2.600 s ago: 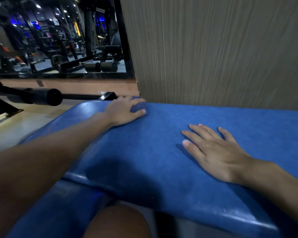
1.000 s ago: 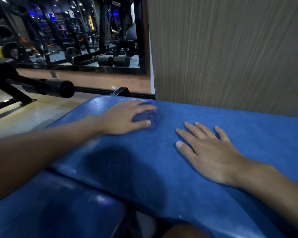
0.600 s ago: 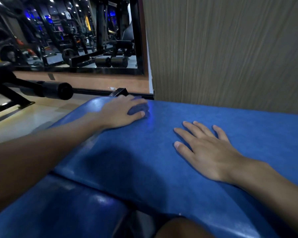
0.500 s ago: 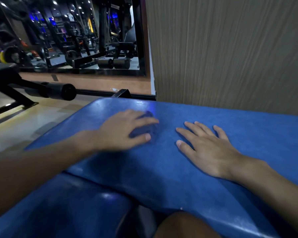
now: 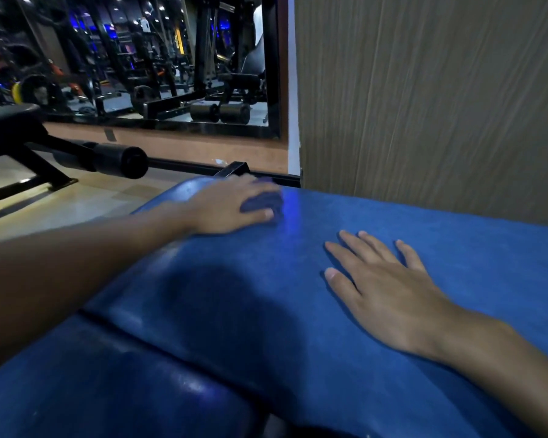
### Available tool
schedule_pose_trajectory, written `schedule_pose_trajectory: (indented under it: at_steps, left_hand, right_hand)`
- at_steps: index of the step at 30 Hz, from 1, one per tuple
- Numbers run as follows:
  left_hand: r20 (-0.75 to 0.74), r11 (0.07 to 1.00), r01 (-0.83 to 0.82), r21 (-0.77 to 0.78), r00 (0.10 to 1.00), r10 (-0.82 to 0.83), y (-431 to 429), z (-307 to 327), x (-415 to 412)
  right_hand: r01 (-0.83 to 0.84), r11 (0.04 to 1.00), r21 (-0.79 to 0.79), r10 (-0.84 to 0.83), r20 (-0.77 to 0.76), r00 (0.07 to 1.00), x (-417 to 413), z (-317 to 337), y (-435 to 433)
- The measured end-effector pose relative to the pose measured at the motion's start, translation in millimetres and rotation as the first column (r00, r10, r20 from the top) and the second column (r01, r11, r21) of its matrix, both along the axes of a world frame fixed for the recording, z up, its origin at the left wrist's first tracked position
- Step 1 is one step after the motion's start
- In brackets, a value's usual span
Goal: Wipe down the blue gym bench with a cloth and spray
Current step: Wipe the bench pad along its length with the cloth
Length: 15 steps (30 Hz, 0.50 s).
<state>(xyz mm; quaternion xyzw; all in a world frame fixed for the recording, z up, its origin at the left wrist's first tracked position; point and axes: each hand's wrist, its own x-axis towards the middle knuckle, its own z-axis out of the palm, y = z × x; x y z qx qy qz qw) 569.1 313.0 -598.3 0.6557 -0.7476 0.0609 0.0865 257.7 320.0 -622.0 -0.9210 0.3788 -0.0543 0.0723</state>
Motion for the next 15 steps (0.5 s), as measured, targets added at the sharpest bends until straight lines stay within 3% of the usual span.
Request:
schedule_pose_trajectory:
  at_steps: [4,6,10,13,15]
  left_hand:
    - [0.013,0.961,-0.275,-0.029,0.961,0.275,-48.5,3.1,41.4]
    - [0.024,0.95,-0.309,-0.048,0.95,0.31,-48.2,0.3,40.2]
    - [0.022,0.986,-0.167,-0.005,0.986,0.167,-1.4,-0.6,0.9]
    - [0.031,0.997,0.074,-0.024,0.997,-0.073,62.0,-2.7,-49.2]
    - [0.06,0.97,0.232,-0.069,0.972,-0.228,106.7,-5.8,-77.0]
  right_hand:
    - [-0.007,1.0,-0.012,0.007,-0.009,1.0,0.3,-1.7,-1.5]
    - [-0.009,1.0,-0.012,0.008,-0.015,1.0,0.8,-1.0,-1.4]
    - [-0.003,1.0,0.006,0.002,0.016,1.0,2.0,-1.1,-1.1]
    - [0.006,0.999,0.054,-0.009,0.047,0.999,1.9,-0.8,-3.1]
    - [0.039,0.993,0.107,-0.054,0.146,0.988,3.4,3.0,-6.1]
